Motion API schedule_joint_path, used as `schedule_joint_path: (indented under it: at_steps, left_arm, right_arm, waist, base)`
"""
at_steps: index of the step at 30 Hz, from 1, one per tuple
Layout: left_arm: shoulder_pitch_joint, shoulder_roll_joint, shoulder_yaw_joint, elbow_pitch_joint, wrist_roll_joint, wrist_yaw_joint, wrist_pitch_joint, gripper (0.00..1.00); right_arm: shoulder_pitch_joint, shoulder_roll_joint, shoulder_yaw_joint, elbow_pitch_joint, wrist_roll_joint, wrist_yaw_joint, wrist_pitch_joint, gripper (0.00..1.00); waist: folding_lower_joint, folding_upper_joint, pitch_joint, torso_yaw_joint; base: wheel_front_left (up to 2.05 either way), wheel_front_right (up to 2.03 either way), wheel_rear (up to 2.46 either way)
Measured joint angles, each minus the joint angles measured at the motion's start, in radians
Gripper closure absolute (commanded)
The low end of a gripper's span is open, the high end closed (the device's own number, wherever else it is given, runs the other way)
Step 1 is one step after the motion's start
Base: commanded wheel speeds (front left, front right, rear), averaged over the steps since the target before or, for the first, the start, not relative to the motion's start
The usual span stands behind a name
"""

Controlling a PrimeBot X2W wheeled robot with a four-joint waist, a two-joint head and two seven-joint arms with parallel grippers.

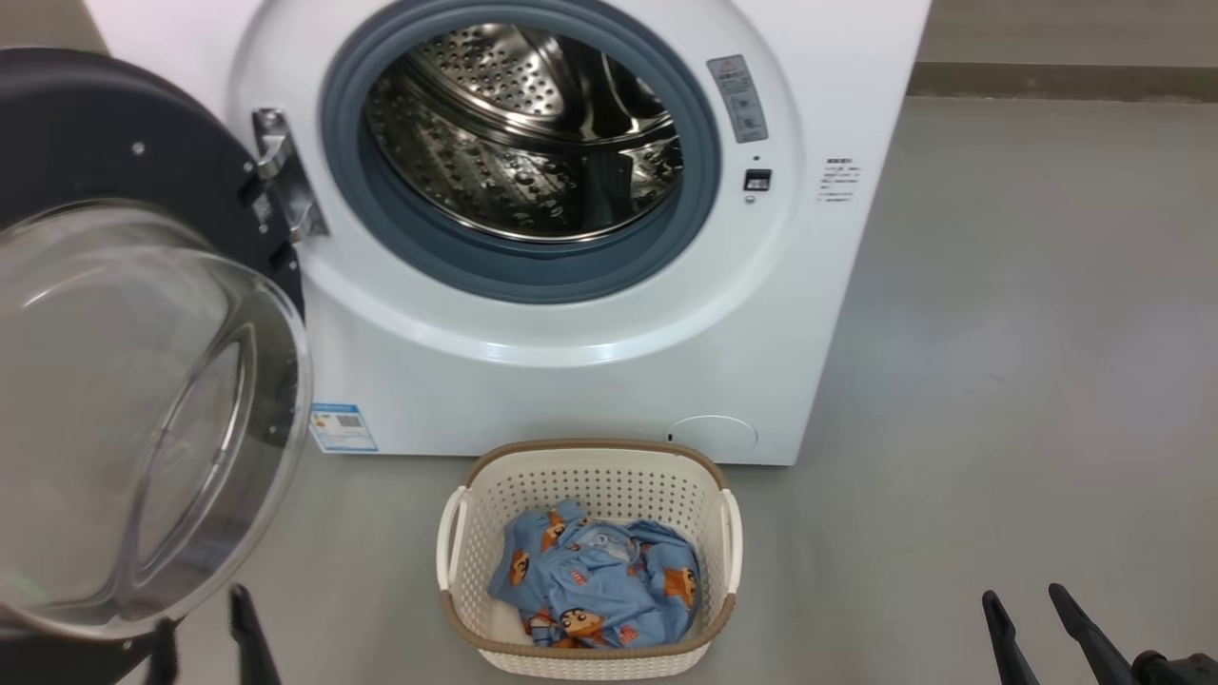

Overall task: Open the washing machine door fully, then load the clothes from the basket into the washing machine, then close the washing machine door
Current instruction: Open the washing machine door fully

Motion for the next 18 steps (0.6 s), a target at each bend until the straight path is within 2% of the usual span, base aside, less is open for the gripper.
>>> schedule_joint_path:
  at_steps: [3, 11, 18]
  left_arm:
    - [0.020, 0.000, -0.021, 0.038, 0.004, -0.028, -0.003, 0.00]
    - [0.055, 0.003, 0.000, 0.086, 0.065, -0.082, -0.006, 0.00]
    - [0.101, 0.006, 0.053, 0.107, 0.076, -0.102, -0.007, 0.00]
  right_arm:
    - [-0.001, 0.000, 0.002, -0.002, -0.001, 0.000, 0.000, 0.00]
    - [-0.001, -0.002, 0.005, -0.005, -0.024, 0.000, 0.000, 0.00]
    - [0.000, -0.003, 0.001, -0.022, -0.027, 0.000, 0.000, 0.00]
  waist:
    - [0.0000, 0.0000, -0.002, -0.024]
    - [0.0000, 0.0000, -0.009, -0.082]
    - [0.0000, 0.0000, -0.014, -0.127]
  base:
    - [0.00, 0.00, 0.00]
    - [0.00, 0.00, 0.00]
    - [0.00, 0.00, 0.00]
